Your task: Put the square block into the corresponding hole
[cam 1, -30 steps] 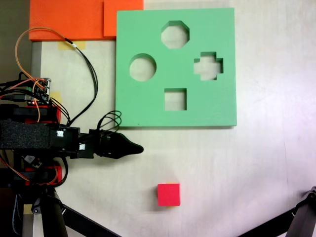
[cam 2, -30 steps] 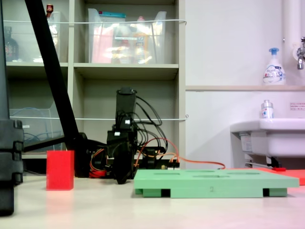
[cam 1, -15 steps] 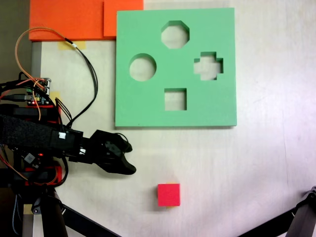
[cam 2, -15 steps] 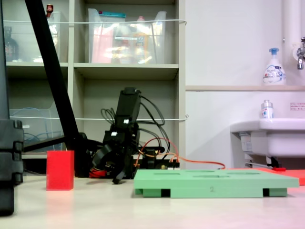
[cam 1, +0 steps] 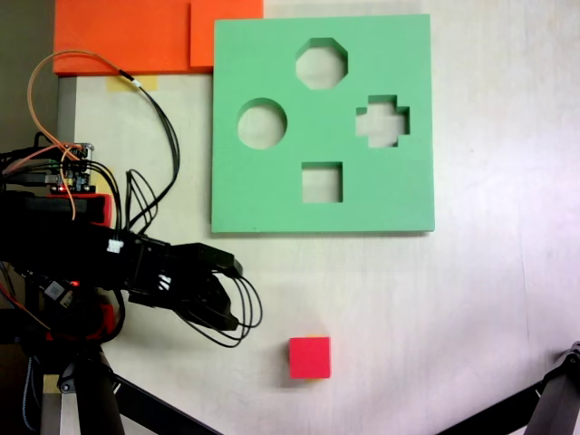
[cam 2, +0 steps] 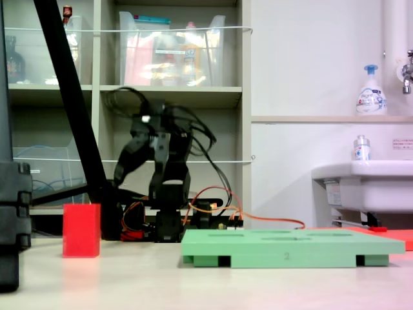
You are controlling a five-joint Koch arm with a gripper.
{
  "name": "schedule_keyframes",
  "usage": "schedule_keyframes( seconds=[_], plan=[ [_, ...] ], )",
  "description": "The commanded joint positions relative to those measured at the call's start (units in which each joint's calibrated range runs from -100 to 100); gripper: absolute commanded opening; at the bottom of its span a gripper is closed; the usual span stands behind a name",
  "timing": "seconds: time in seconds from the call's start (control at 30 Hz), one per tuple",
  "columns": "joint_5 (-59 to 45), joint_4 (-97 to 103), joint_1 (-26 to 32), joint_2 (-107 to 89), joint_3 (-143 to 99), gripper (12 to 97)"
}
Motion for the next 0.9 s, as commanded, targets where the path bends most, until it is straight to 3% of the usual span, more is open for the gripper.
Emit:
schedule_keyframes(
  seconds=[0.0, 0.17, 0.23, 0.43, 0.63, 0.87],
  plan=[
    [-2.1, -12.0, -0.7, 7.7, 9.4, 44.0],
    [-2.6, -27.8, -1.5, 30.5, 31.1, 61.9],
    [-2.9, -27.7, -1.6, 33.7, 33.0, 63.8],
    [-3.1, -27.6, -2.3, 47.5, 41.0, 81.9],
    [-4.1, -27.0, -2.9, 60.7, 46.5, 88.5],
    [-4.5, -24.6, -3.8, 70.4, 48.8, 88.5]
  ],
)
